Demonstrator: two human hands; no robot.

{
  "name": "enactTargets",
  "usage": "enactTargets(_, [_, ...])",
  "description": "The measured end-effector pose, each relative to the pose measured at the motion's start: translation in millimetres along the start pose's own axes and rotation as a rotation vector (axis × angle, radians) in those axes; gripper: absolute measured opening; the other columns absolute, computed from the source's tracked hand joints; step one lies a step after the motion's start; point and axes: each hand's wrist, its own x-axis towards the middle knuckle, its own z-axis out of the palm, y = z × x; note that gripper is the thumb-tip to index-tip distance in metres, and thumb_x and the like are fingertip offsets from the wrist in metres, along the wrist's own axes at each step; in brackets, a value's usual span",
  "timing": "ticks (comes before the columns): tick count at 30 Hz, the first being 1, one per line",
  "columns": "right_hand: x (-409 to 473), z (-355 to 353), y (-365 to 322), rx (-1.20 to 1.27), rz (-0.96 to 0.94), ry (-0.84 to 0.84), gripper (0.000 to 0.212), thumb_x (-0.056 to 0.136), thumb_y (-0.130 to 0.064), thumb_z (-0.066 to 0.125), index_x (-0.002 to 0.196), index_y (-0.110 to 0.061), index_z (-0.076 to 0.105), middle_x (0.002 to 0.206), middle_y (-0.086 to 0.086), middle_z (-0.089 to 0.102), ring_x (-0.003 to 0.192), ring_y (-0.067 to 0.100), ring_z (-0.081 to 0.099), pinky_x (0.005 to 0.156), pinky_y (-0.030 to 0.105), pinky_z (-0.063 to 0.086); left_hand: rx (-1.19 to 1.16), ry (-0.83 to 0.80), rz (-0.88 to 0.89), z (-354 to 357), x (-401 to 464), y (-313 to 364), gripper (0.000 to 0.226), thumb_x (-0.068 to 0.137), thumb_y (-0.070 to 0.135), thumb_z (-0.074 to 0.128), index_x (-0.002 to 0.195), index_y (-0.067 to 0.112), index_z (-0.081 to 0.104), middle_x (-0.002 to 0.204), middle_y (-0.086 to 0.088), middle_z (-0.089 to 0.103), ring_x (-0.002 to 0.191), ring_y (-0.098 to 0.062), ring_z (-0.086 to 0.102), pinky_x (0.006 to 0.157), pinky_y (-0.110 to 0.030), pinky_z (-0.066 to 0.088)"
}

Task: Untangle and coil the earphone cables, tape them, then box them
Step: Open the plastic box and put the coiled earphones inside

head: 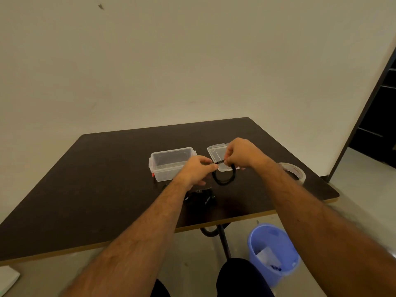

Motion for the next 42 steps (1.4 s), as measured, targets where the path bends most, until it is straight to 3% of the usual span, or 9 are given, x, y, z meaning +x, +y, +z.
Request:
enactTargets(10, [53, 15, -75, 0.129, -0.082, 0.104, 0.014, 0.086, -0.011, 0.069, 0.074, -0.018, 0.070, 0.081, 0.003, 0.071, 0.074, 0.018, 0.070, 0.071, 0.035, 0.062, -0.163, 0.285, 0.013, -81, 19, -7, 0.038, 0.090, 0.014, 0.070, 0.127, 0.013, 0.060, 0.114, -0.007, 0.069, 0.086, -0.015, 0.070, 0.057, -0.026, 0.047])
enactTargets(17, [93, 54, -97, 0.069, -0.029, 0.066, 0.009, 0.088, -0.018, 0.070, 0.093, -0.013, 0.076, 0.092, 0.003, 0.072, 0.083, 0.016, 0.067, 0.079, 0.033, 0.058, 0.040, 0.386, -0.056, -102, 45, -32, 0.037, 0.090, 0.020, 0.071, 0.125, 0.017, 0.060, 0.107, -0.005, 0.070, 0.083, -0.013, 0.070, 0.061, -0.027, 0.053])
enactTargets(20, [106, 67, -98, -0.007, -0.016, 0.040, 0.009, 0.088, -0.021, 0.071, 0.092, -0.014, 0.075, 0.091, 0.003, 0.072, 0.083, 0.015, 0.067, 0.078, 0.032, 0.057, 0.243, 0.407, -0.081, -103, 54, -39, 0.031, 0.088, 0.026, 0.071, 0.118, 0.021, 0.063, 0.097, -0.001, 0.069, 0.083, -0.012, 0.068, 0.075, -0.034, 0.058])
enactTargets(24, [115, 79, -96, -0.117, -0.009, -0.027, 0.010, 0.086, -0.023, 0.073, 0.092, -0.015, 0.073, 0.088, 0.003, 0.069, 0.084, 0.015, 0.065, 0.083, 0.033, 0.056, 0.509, 0.359, -0.140, -100, 61, -38, 0.025, 0.089, 0.030, 0.071, 0.112, 0.022, 0.065, 0.096, 0.000, 0.067, 0.085, -0.016, 0.066, 0.077, -0.034, 0.058])
enactTargets(28, [118, 87, -97, -0.211, -0.025, -0.025, 0.012, 0.088, -0.021, 0.071, 0.097, -0.014, 0.073, 0.092, 0.005, 0.069, 0.085, 0.018, 0.065, 0.087, 0.035, 0.056, 0.661, 0.327, -0.175, -97, 66, -37, 0.033, 0.088, 0.031, 0.071, 0.119, 0.021, 0.064, 0.101, -0.002, 0.068, 0.090, -0.018, 0.066, 0.078, -0.036, 0.058])
enactTargets(32, [116, 94, -93, -0.317, -0.063, 0.035, 0.015, 0.090, -0.016, 0.068, 0.104, -0.013, 0.071, 0.097, 0.008, 0.070, 0.080, 0.018, 0.062, 0.081, 0.033, 0.054, 0.739, 0.343, -0.158, -88, 65, -40, 0.035, 0.090, 0.033, 0.069, 0.123, 0.022, 0.062, 0.111, -0.003, 0.067, 0.097, -0.020, 0.063, 0.078, -0.035, 0.054])
enactTargets(37, [112, 96, -92, -0.363, -0.099, 0.045, 0.023, 0.090, -0.018, 0.068, 0.113, -0.013, 0.069, 0.104, 0.009, 0.069, 0.088, 0.020, 0.062, 0.088, 0.035, 0.053, 0.753, 0.355, -0.137, -85, 62, -39, 0.034, 0.092, 0.032, 0.066, 0.124, 0.022, 0.064, 0.112, -0.004, 0.067, 0.097, -0.020, 0.063, 0.079, -0.035, 0.054])
enactTargets(42, [104, 82, -92, -0.326, -0.104, 0.114, 0.015, 0.089, -0.015, 0.069, 0.103, -0.014, 0.073, 0.099, 0.008, 0.069, 0.084, 0.018, 0.062, 0.087, 0.034, 0.056, 0.710, 0.415, -0.067, -87, 54, -30, 0.022, 0.094, 0.029, 0.064, 0.114, 0.021, 0.069, 0.106, -0.003, 0.069, 0.092, -0.018, 0.064, 0.078, -0.034, 0.056])
